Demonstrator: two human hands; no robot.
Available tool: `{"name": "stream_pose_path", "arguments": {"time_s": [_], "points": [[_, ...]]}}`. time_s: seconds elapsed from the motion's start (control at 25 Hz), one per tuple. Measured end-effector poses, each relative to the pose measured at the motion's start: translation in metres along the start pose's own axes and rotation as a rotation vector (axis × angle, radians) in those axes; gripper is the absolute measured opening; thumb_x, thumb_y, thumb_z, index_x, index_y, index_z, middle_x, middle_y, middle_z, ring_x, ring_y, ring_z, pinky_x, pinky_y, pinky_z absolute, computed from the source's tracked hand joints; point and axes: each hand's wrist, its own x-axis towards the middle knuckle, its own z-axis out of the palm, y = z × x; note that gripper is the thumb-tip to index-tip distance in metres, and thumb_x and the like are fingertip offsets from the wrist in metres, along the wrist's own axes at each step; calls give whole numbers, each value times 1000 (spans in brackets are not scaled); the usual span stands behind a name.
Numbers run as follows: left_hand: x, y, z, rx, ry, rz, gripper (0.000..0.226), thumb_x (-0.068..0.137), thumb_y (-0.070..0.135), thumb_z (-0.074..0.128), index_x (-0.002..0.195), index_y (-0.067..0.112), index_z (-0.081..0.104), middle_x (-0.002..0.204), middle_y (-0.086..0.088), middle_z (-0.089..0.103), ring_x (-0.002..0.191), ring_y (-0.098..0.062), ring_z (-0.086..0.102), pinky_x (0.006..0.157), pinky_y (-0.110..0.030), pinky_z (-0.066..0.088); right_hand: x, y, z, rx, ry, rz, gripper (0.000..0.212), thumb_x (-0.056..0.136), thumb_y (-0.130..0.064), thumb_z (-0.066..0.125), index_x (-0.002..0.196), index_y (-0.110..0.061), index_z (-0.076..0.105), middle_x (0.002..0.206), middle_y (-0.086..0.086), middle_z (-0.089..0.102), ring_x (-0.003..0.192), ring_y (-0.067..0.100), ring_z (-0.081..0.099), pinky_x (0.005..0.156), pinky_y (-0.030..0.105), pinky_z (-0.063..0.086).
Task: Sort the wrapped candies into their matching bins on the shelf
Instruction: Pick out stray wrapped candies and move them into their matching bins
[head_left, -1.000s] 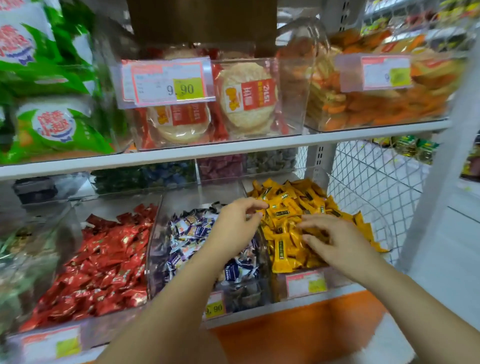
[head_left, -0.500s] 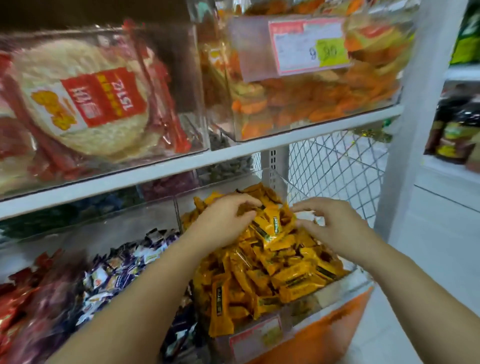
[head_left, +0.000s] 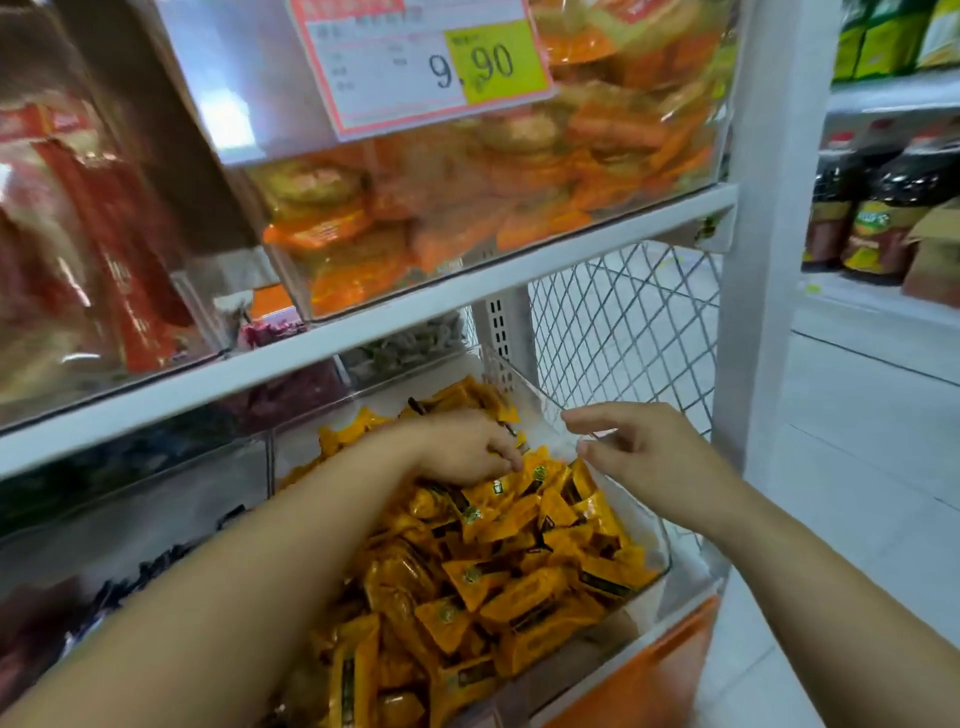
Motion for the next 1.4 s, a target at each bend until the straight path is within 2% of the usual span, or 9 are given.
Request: {"name": "stream_pose_path", "arguments": {"time_s": [0.16, 0.4, 0.56, 0.68, 0.8, 0.96, 1.12, 1.28, 1.4], "points": [[-23, -5, -4, -77, -138, -58, 32, 100, 24, 40, 128, 25, 56, 135, 7, 51, 122, -6, 44, 105, -26, 33, 0, -1, 0, 32, -13, 14, 26, 88, -15, 61, 111, -27, 66, 106, -14, 64, 82, -5, 64, 70, 7, 48], [-54, 0, -24, -187, -232, -82, 33, 100, 25, 39, 129, 33, 53, 140, 16, 44, 130, -1, 37, 110, -24, 25, -2, -4, 1, 26, -17, 28, 28, 87, -17, 63, 112, -30, 66, 110, -13, 65, 83, -6, 63, 77, 16, 48], [-41, -6, -39, -297, 124, -129, 27, 99, 24, 44, 121, 33, 56, 120, 20, 53, 110, 2, 48, 93, -19, 32, -1, -5, 1, 25, -25, 40, 28, 87, -17, 63, 111, -31, 66, 109, -14, 65, 83, -7, 62, 77, 15, 47], [-12, -12, -29, -269, 324, -129, 31, 98, 24, 44, 128, 28, 51, 130, 6, 53, 109, -6, 50, 91, -24, 38, -1, -6, 1, 49, -22, 53, 28, 87, -17, 62, 111, -31, 66, 108, -16, 65, 83, -8, 62, 78, 14, 47], [14, -23, -21, -243, 208, -186, 37, 99, 28, 38, 136, 27, 43, 134, -4, 51, 105, -20, 54, 96, -37, 42, -1, -6, 1, 65, -18, 60, 27, 87, -17, 63, 110, -32, 66, 109, -17, 65, 84, -5, 63, 78, 12, 47], [23, -27, -25, -211, 80, -187, 39, 101, 27, 31, 138, 26, 43, 145, 1, 39, 129, -18, 40, 111, -39, 28, 0, -5, 0, 63, -31, 67, 28, 86, -18, 64, 109, -33, 66, 111, -17, 64, 80, -6, 63, 75, 11, 46], [18, -19, -26, -242, 42, -170, 31, 100, 26, 37, 128, 23, 51, 123, 3, 50, 110, -15, 51, 97, -31, 40, 0, -6, 1, 44, -30, 54, 29, 87, -17, 63, 111, -34, 65, 112, -16, 64, 78, -7, 62, 74, 8, 45], [16, -18, -15, -128, -16, -123, 30, 98, 28, 44, 126, 26, 52, 120, 6, 52, 101, -6, 48, 89, -26, 35, -1, -7, 1, 39, -29, 49, 29, 87, -17, 63, 111, -34, 65, 112, -16, 64, 80, -6, 62, 73, 6, 44], [10, -10, -17, -362, -33, -132, 29, 95, 31, 42, 114, 20, 61, 117, -1, 61, 98, -11, 57, 87, -27, 41, -1, -6, 1, 23, -31, 47, 29, 87, -18, 62, 111, -35, 64, 111, -16, 64, 79, -7, 62, 68, 2, 43]]}}
